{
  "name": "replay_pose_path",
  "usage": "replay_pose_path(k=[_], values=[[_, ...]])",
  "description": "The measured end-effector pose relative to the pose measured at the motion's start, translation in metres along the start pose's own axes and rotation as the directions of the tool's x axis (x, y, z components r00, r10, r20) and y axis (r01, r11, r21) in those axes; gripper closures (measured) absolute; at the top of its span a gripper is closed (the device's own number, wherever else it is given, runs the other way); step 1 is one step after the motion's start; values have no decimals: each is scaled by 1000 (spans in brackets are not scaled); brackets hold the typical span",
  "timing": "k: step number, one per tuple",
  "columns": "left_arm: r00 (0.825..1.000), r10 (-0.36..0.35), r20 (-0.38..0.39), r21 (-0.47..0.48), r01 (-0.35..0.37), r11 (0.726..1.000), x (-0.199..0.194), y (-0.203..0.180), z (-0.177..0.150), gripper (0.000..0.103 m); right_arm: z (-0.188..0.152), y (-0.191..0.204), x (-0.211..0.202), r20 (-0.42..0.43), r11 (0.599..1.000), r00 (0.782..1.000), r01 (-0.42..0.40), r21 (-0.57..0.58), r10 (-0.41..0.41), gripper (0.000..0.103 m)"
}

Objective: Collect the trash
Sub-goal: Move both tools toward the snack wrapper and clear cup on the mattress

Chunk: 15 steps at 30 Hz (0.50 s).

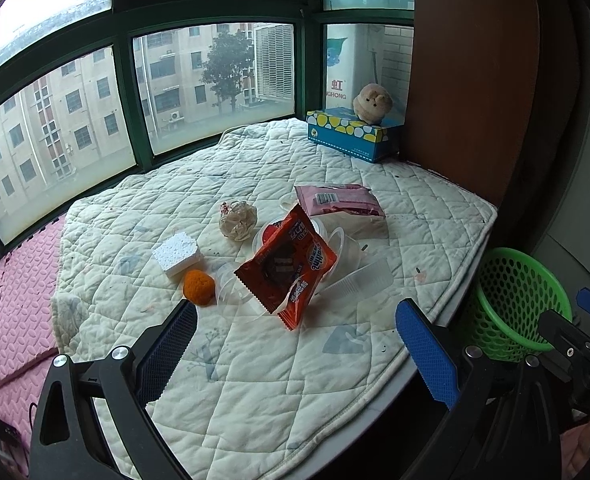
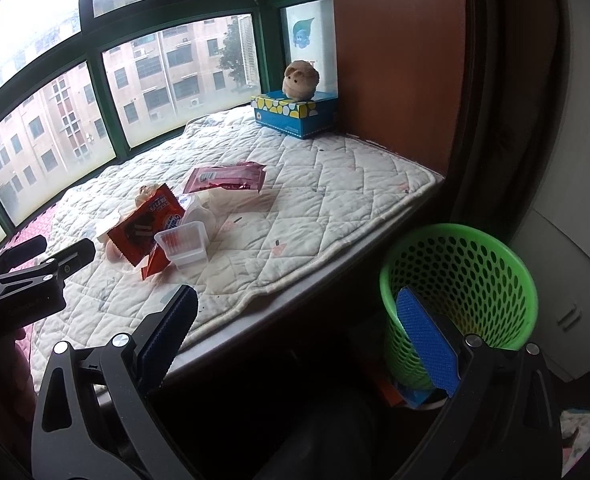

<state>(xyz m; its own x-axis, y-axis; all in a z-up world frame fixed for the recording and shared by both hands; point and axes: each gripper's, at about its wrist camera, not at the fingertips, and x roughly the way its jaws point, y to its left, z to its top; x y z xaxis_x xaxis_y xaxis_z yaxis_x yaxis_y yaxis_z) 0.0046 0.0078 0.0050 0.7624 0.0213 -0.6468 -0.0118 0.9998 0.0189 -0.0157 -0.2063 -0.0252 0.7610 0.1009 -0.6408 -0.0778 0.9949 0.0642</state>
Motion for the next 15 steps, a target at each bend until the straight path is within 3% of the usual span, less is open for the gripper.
replay_pose_path(k=[15], values=[[1000, -1, -3, -3, 1, 1000, 7, 4, 6, 7, 6, 2, 4, 3, 1000, 1000, -3, -12, 3, 4]])
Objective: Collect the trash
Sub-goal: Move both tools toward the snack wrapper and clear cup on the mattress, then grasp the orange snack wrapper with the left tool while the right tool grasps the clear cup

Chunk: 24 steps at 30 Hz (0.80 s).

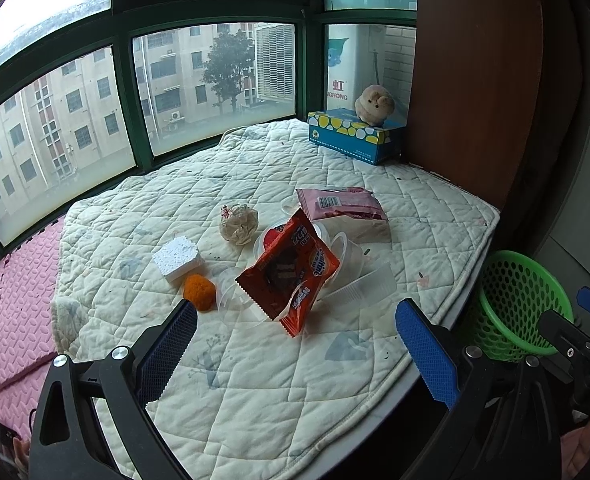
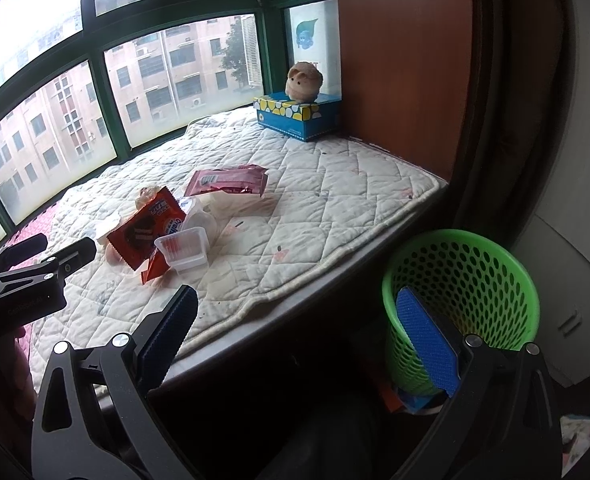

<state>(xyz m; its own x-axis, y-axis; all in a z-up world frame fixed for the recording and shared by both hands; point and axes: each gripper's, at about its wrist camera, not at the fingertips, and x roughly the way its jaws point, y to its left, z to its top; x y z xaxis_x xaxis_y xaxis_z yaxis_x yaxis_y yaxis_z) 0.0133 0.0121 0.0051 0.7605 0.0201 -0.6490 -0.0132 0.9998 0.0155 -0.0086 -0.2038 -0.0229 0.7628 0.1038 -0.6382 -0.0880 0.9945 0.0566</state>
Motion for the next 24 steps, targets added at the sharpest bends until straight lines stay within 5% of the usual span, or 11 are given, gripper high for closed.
replay_pose_path(k=[24], values=[[999, -4, -53, -40, 2, 999, 51, 44, 21, 7, 20, 18, 39, -38, 998, 998, -55, -44, 53, 4]])
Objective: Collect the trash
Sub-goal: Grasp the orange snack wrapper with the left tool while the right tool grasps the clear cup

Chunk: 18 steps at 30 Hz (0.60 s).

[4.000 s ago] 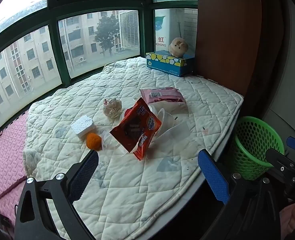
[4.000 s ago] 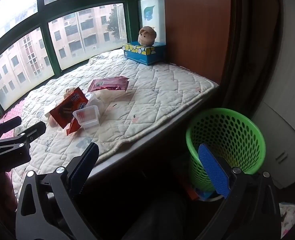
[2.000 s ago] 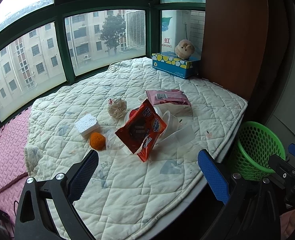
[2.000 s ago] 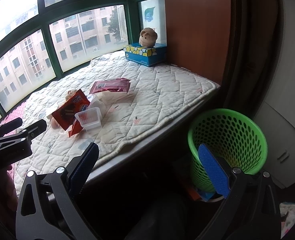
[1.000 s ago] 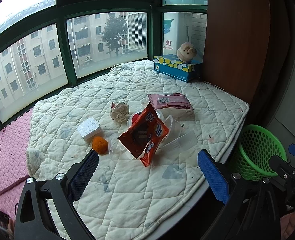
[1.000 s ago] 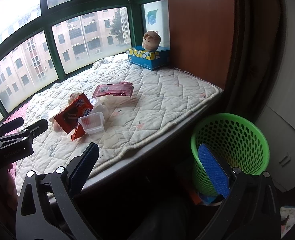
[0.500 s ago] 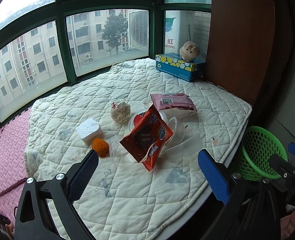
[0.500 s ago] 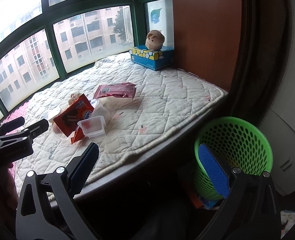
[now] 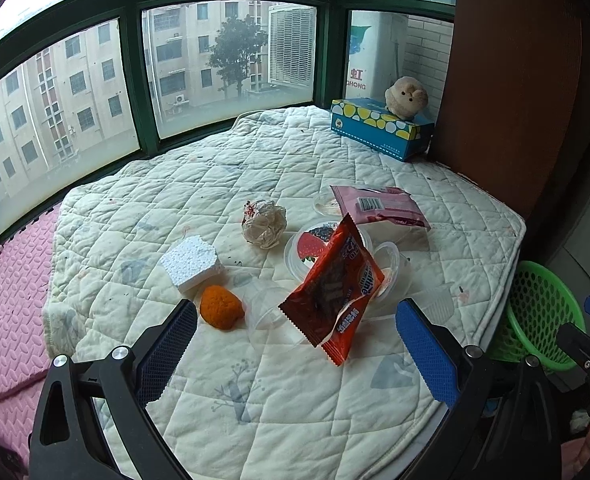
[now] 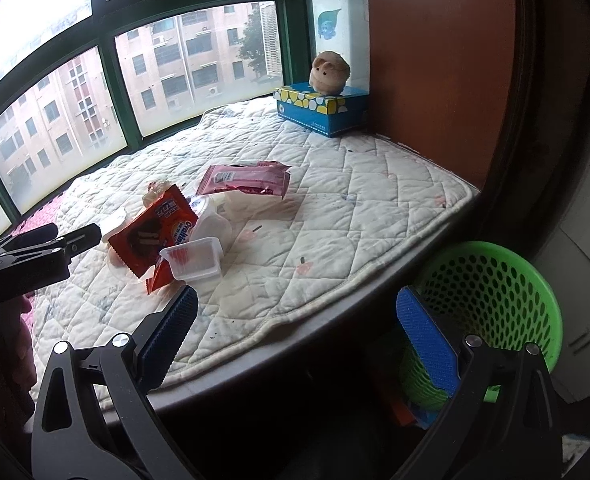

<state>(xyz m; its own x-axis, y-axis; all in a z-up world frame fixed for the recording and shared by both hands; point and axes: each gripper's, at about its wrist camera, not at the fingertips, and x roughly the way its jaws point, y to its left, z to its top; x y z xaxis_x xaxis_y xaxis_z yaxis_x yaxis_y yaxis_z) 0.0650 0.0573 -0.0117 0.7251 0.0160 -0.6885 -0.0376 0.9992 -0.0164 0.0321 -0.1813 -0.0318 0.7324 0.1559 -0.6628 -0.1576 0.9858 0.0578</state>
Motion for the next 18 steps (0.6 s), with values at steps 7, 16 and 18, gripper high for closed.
replay_pose_path(k=[7, 16, 18], values=[[998, -44, -39, 55, 46, 997, 32, 4, 9, 7, 3, 1, 12, -15, 1000, 1000, -11, -1, 11, 4], [987, -125, -105, 96, 135, 986, 71, 3, 15, 30, 5, 6, 22, -35, 1000, 999, -24, -3, 24, 4], [984, -135, -114, 97, 146, 985, 76, 3, 15, 33, 6, 7, 25, -38, 1000, 999, -27, -4, 26, 4]])
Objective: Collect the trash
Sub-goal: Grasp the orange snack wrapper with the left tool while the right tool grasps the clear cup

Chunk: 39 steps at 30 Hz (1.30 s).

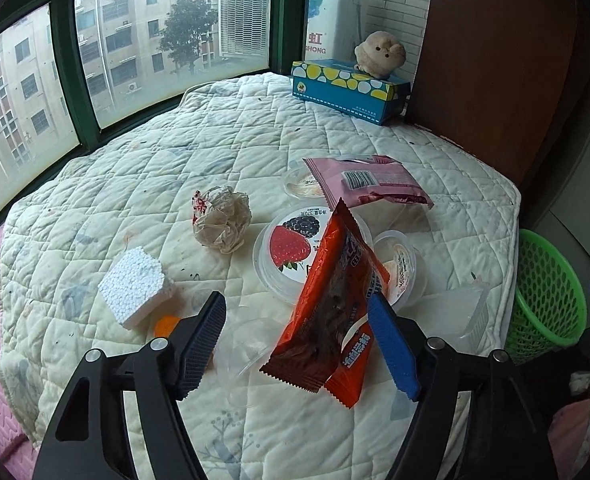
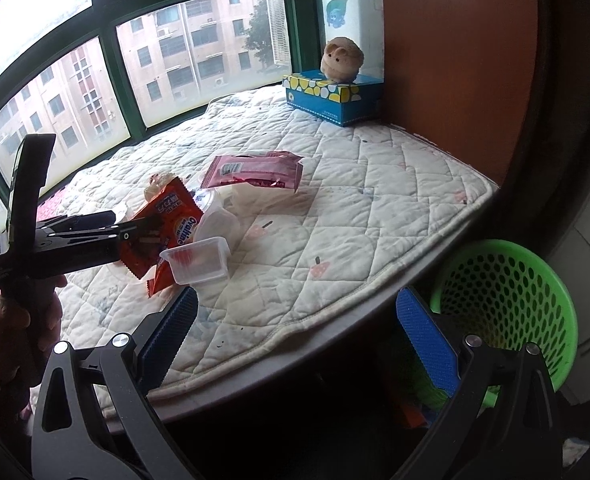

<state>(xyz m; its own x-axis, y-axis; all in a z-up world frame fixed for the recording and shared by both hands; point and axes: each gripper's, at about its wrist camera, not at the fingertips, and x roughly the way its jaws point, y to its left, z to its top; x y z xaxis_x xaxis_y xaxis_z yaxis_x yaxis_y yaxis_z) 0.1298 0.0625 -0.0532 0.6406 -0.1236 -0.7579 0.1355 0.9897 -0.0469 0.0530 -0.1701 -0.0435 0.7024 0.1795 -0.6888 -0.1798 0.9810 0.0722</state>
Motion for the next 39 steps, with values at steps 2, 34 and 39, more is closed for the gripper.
replay_pose_path(k=[2, 34, 39], values=[[1000, -17, -7, -5, 17, 1000, 4, 1, 0, 39, 1, 2, 3, -4, 1000, 1000, -3, -4, 3, 4], [993, -75, 90, -36, 78, 996, -55, 23, -14, 95, 12, 70, 97, -120, 978, 976, -194, -80, 184, 48], [992, -85, 96, -26, 88, 996, -59, 17, -12, 95, 9, 60, 84, -98, 979, 978, -194, -64, 187, 48]])
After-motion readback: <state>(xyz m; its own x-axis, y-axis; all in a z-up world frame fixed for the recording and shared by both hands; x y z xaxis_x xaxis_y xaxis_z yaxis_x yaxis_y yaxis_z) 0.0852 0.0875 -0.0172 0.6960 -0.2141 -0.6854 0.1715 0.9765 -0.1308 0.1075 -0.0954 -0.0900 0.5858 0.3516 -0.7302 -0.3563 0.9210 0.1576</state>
